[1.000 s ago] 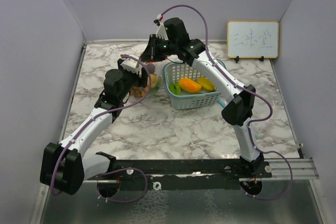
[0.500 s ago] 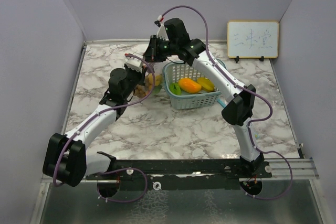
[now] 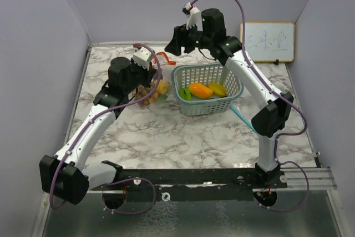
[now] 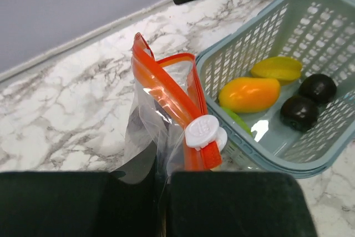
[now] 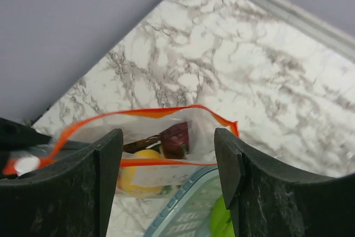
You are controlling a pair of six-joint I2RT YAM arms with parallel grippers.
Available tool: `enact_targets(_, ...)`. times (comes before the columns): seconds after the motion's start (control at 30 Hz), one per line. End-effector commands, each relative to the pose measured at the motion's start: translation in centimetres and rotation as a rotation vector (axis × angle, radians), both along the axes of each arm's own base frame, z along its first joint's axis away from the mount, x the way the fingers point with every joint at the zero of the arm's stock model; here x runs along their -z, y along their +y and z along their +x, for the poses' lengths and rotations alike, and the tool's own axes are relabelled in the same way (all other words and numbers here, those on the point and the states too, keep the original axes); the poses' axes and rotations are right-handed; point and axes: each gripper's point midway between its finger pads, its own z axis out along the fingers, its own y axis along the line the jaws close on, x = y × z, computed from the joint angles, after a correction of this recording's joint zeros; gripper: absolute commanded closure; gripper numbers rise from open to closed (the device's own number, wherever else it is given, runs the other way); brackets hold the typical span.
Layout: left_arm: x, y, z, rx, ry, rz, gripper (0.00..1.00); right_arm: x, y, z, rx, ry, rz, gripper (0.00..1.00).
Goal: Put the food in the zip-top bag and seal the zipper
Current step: Adjust the zipper on the food storage bag, then zip the zipper food storage bag.
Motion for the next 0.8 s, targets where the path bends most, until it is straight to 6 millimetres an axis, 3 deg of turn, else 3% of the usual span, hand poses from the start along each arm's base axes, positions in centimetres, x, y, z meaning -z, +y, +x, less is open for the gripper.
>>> enact_targets(0.0, -6.3, -0.5, -3.2, 0.117, 0.011, -0.001, 1.00, -6.1, 0.0, -1.9, -0.233, -0.394, -0.025, 0.33)
enact_targets(0.2, -8.5, 0.2, -5.5, 0.140, 0.037, 0.023, 1.00, -9.4, 0.3, -6.3, -0.462, -0.564, 0.025, 0.38)
enact_targets(0.43, -8.6, 1.1, -6.6, 0.124, 0.072, 0.040, 1.00, -15.6, -0.4, -13.1, -0.715, -0.721, 0.174, 0.50)
enact_targets(0.57, -8.3, 0.2, -6.9, 0.165, 0.109, -0.001, 1.00, -15.1, -0.8, -16.0, -0.835, -0.688, 0.247, 0.51)
enact_targets(0.6, -9.3, -0.1, -6.9, 0.177, 0.097, -0.018, 1.00, -14.9, -0.8, -16.6, -0.856, -0.685, 0.262, 0.51)
enact_targets(0.77, -10.1, -1.1, -7.4, 0.226, 0.124, -0.071, 1.00, -13.7, -0.8, -18.8, -0.907, -0.694, 0.286, 0.52)
